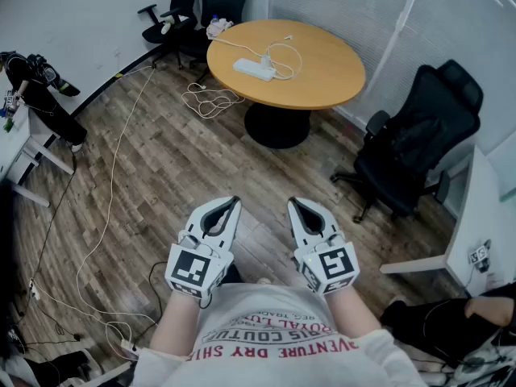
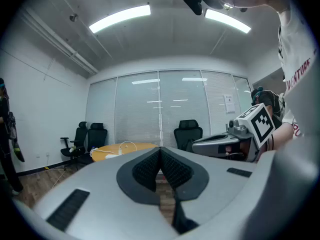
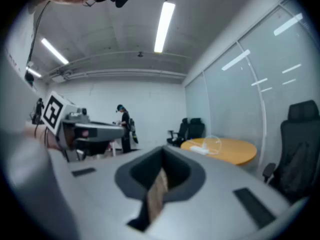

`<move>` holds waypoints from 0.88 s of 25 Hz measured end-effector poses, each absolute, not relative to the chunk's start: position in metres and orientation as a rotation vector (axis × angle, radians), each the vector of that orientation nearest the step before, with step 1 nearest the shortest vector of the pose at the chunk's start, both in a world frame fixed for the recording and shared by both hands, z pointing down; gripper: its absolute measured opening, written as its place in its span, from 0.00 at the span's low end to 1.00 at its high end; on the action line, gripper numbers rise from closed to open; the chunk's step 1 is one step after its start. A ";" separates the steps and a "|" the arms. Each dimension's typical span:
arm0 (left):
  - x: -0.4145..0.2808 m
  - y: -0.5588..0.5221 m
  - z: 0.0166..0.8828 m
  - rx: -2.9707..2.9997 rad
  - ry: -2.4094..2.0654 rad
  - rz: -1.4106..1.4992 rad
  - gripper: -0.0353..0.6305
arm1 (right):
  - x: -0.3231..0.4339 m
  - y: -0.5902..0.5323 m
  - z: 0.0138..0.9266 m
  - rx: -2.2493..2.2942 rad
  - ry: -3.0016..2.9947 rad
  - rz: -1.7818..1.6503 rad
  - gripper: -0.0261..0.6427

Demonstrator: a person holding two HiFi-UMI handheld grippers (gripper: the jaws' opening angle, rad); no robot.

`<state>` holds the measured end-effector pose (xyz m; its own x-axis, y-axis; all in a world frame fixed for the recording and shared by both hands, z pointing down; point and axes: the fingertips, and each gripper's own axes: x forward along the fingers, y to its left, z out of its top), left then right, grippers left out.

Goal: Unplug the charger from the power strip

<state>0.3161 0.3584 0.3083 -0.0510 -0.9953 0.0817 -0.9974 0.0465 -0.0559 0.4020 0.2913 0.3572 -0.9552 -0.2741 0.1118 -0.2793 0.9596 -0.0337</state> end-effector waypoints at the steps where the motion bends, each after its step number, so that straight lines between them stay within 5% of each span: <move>1: 0.316 0.360 0.316 2.157 -2.253 0.149 0.10 | 0.400 0.292 0.357 0.426 -3.004 0.074 0.08; 22: 0.249 0.344 0.344 2.143 -2.189 0.127 0.10 | 0.346 0.267 0.372 0.551 -2.967 0.177 0.08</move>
<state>0.2494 0.3436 0.3441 -0.0218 -0.9935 0.1116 -0.9998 0.0212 -0.0061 0.3456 0.2672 0.3717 -0.9268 -0.3495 0.1377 -0.3634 0.9270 -0.0929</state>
